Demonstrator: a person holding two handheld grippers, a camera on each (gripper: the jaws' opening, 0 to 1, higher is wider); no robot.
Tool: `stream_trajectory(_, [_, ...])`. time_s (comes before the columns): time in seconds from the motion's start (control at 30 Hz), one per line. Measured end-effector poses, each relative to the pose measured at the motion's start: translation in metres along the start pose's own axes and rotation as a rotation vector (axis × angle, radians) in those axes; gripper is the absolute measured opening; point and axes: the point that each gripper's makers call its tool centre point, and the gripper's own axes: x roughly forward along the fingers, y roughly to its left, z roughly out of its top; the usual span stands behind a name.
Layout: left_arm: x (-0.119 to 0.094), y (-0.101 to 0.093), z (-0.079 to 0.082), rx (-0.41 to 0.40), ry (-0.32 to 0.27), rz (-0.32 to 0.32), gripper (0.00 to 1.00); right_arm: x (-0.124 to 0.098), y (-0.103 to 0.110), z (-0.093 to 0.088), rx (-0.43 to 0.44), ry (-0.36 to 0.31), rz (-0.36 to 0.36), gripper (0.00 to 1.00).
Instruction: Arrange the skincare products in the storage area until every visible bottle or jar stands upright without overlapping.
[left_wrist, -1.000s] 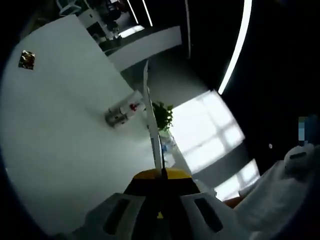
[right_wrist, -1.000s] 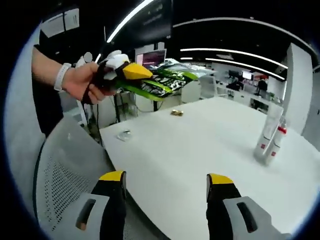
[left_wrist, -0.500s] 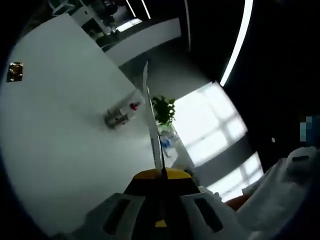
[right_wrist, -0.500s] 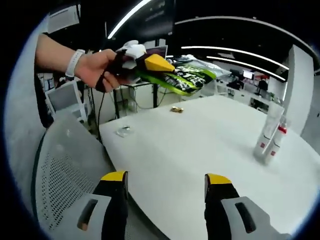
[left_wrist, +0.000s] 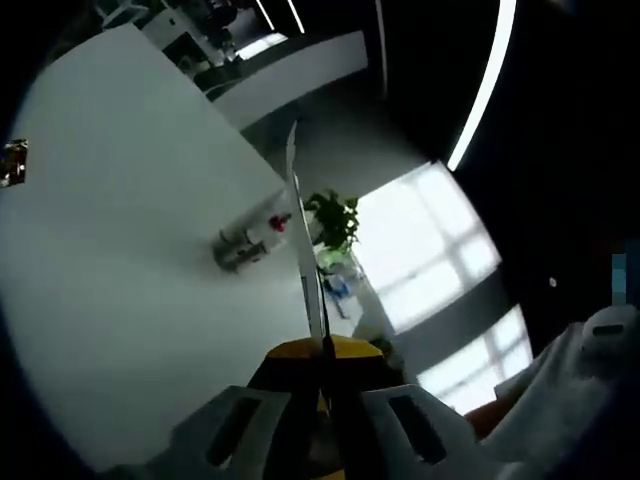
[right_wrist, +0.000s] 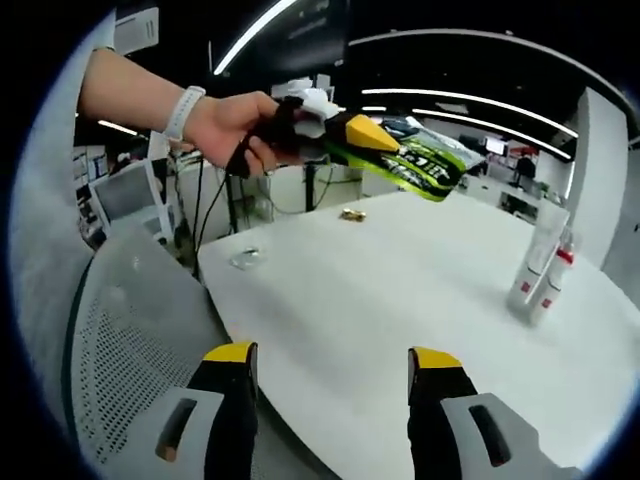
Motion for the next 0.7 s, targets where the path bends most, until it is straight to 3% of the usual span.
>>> stream_trajectory(0.7, [0.041, 0.037, 0.033, -0.033, 0.037, 0.004, 0.0, 0.0, -0.004, -0.002, 0.019, 0.01, -0.01, 0.56])
